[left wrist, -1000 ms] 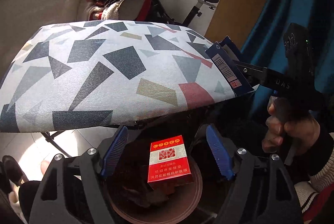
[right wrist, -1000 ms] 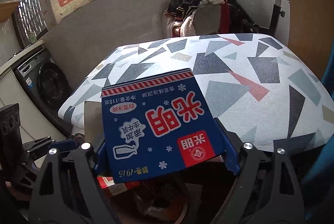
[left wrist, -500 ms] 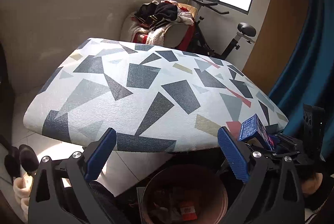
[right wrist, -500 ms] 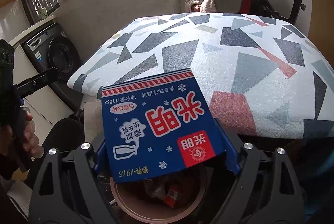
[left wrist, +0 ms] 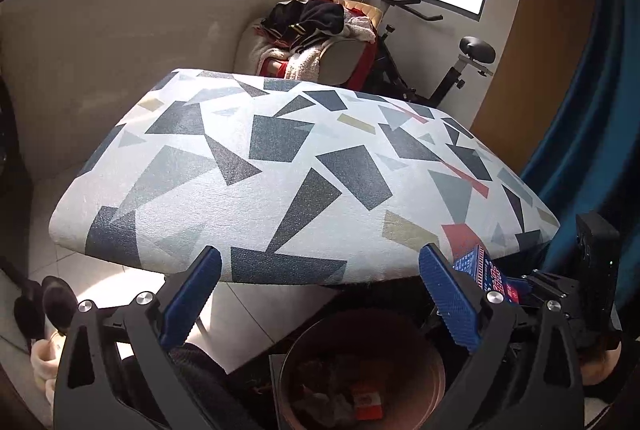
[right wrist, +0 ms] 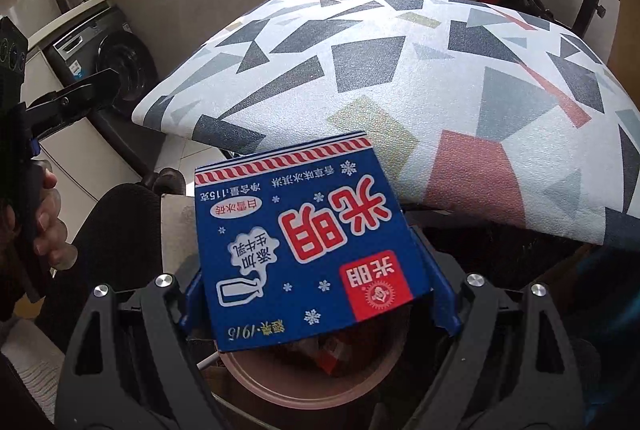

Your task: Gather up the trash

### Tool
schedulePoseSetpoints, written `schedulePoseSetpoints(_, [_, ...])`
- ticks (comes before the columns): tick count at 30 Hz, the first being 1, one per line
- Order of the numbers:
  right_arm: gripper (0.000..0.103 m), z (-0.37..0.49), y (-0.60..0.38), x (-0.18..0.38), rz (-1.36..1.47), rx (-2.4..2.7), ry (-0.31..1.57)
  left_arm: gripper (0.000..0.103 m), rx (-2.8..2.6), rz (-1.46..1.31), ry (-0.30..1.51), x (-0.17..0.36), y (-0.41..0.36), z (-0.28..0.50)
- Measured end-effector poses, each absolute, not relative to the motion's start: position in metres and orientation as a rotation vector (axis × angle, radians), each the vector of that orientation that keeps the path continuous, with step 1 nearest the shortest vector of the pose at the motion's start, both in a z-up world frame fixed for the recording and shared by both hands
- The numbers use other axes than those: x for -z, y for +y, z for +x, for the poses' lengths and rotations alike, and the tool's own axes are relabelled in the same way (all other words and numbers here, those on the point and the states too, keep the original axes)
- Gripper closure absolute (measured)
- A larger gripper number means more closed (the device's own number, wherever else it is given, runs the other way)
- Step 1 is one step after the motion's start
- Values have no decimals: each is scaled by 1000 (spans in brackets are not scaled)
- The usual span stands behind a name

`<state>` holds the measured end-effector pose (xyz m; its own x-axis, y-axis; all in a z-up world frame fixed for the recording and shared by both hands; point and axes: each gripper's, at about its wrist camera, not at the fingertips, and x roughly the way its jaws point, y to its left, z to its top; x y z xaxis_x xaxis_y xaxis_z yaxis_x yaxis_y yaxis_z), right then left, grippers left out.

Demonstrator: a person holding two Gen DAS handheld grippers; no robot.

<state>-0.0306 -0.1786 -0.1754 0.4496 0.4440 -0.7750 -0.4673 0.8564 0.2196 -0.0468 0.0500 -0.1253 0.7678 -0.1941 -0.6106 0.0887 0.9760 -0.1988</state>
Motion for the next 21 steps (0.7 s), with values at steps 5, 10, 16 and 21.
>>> schedulePoseSetpoints(5, [17, -31, -173, 184, -51, -577, 996, 6, 150, -160, 688, 127, 50, -47])
schedulePoseSetpoints(10, [8, -30, -170, 190, -47, -581, 1042, 6, 151, -159, 692, 128, 51, -47])
schedulePoseSetpoints(16, [6, -26, -174, 189, -51, -544, 1042, 6, 153, -149, 695, 129, 50, -46])
schedulePoseSetpoints(21, [6, -15, -181, 177, -70, -481, 1009, 6, 162, -94, 705, 128, 42, -41])
